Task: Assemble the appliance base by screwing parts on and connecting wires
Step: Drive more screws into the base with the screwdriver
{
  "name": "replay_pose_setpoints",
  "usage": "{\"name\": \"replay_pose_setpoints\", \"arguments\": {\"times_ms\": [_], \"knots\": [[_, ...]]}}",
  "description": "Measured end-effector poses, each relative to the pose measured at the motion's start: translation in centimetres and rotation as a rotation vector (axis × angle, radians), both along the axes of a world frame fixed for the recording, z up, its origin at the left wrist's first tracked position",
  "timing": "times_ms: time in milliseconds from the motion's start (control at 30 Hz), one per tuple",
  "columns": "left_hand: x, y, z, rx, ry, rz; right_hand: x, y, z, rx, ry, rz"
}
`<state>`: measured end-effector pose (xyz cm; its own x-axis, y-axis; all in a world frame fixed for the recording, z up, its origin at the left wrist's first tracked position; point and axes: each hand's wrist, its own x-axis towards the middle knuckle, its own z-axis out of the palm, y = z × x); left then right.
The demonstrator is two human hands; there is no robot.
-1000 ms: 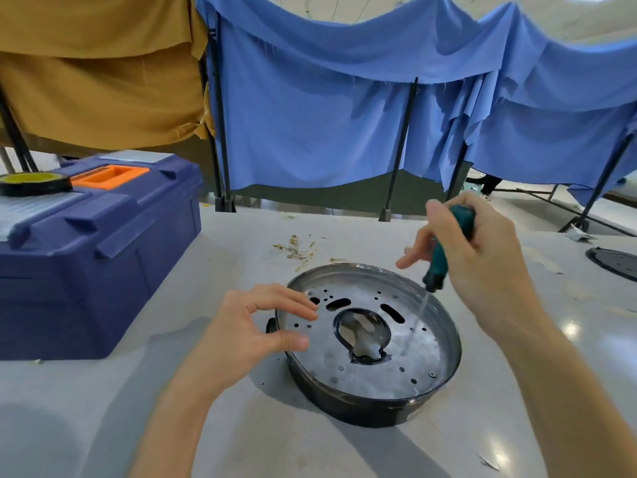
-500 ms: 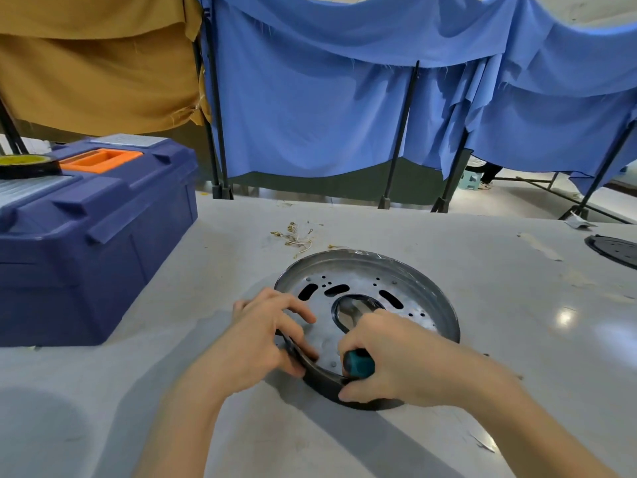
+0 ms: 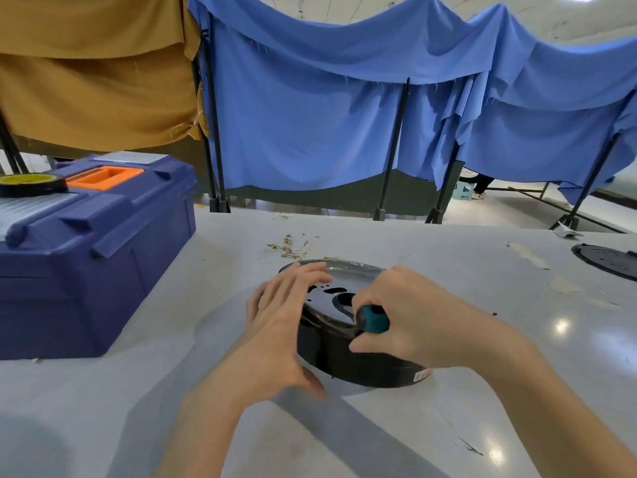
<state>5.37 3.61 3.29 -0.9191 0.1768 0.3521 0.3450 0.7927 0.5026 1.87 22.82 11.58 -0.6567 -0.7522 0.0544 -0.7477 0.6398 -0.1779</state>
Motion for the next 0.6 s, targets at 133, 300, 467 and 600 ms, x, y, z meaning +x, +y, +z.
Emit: {"name": "replay_pose_setpoints", "arguments": {"times_ms": [133, 300, 467, 600], "knots": [[-0.7, 1.6, -0.3, -0.082, 0.242, 0.062, -0.2, 0.1, 1.5, -0.028, 0.033, -0.022], [-1.2, 1.8, 1.1, -0.074, 0.388, 0.069, -0.2, 0.9, 3.2, -0.131, 0.088, -0.049], [-1.5, 1.3, 4.2, -0.022, 0.395, 0.065, 0.1, 1.8, 4.0, -0.43, 0.218, -0.084], [-1.5, 0.0, 5.8, 0.117, 0.365, 0.132, -0.5, 3.5, 4.2, -0.827, 0.354, -0.227]]}}
